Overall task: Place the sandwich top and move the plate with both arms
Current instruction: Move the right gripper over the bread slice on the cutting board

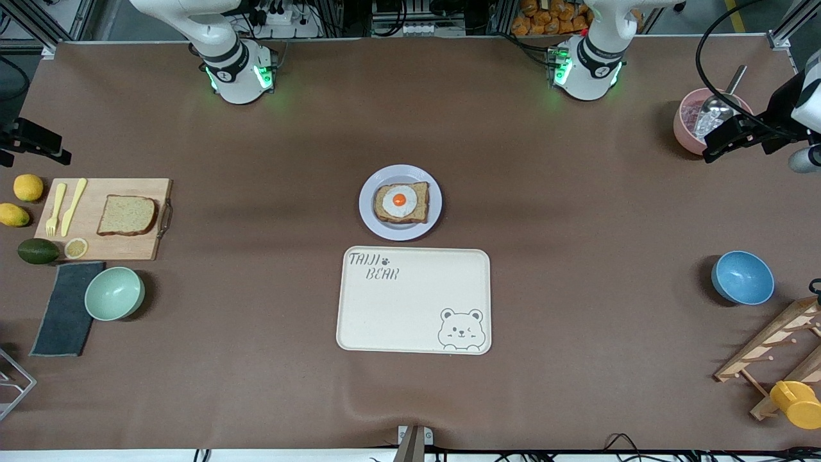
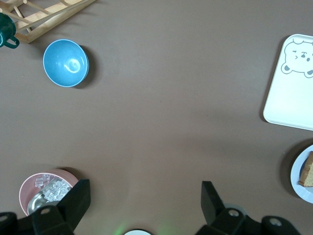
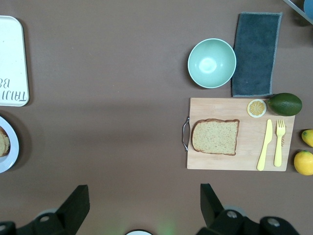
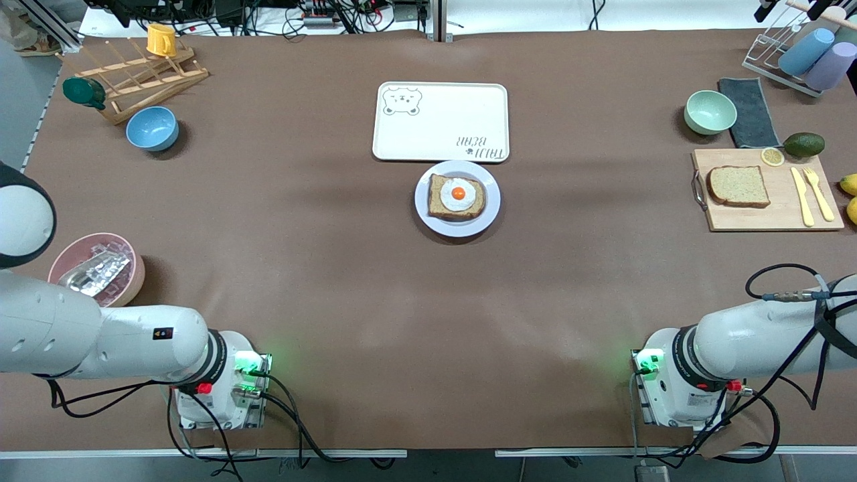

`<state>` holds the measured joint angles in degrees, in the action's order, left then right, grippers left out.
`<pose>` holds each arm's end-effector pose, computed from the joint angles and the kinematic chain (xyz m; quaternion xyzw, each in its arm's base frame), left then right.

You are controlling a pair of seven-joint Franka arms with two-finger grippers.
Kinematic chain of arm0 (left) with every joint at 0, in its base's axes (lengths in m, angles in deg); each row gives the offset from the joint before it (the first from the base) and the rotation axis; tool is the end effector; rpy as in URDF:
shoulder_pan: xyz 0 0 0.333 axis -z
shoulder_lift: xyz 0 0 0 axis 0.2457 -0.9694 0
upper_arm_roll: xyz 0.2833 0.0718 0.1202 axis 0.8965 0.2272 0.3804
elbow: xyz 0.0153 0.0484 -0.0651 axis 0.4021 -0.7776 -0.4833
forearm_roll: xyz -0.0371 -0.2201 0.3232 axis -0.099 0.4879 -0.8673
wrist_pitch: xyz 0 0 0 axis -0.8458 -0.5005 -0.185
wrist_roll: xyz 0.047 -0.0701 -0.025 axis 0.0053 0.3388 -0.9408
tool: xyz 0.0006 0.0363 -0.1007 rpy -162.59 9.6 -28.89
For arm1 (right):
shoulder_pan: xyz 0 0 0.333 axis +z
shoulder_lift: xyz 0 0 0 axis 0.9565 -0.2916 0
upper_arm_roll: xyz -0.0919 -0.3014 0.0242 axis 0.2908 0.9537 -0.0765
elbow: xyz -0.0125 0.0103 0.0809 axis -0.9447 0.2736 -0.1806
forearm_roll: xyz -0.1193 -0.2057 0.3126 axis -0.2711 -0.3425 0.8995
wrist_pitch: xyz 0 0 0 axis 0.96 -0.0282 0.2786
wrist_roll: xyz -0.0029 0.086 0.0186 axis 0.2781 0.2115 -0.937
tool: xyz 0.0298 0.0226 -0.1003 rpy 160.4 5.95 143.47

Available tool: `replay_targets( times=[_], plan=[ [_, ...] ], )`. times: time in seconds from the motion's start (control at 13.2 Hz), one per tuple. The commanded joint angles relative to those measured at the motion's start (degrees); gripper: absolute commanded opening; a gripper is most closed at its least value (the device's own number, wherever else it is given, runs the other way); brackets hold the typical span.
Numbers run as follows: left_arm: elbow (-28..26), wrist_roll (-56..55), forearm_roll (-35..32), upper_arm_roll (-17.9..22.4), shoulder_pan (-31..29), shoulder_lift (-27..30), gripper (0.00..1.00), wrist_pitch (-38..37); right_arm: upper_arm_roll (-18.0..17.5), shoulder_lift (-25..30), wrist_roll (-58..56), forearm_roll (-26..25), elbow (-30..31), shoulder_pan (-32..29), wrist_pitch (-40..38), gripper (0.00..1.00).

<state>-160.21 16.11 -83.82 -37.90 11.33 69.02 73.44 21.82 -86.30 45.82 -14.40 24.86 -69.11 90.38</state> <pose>0.5370 -0.0300 0.6448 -0.9973 -0.0695 0.0157 0.0191 0.5405 -0.0682 0.6353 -0.9991 -0.0102 0.0395 0.0115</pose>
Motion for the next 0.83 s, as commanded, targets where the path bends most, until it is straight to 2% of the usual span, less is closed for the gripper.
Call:
replay_targets(
  times=[0.0, 0.76],
  plan=[
    [0.8, 0.6, -0.4, 0.0, -0.1, 0.5, 1.00, -1.0, 0.0, 0.1, -0.3, -1.1, -0.3, -0.1, -0.6, 1.00],
    [-0.2, 0.6, 2.3, -0.5, 0.1, 0.1, 1.00, 0.3, 0.1, -1.6, -1.1, -1.0, 1.1, -0.5, 0.2, 1.00]
  ],
)
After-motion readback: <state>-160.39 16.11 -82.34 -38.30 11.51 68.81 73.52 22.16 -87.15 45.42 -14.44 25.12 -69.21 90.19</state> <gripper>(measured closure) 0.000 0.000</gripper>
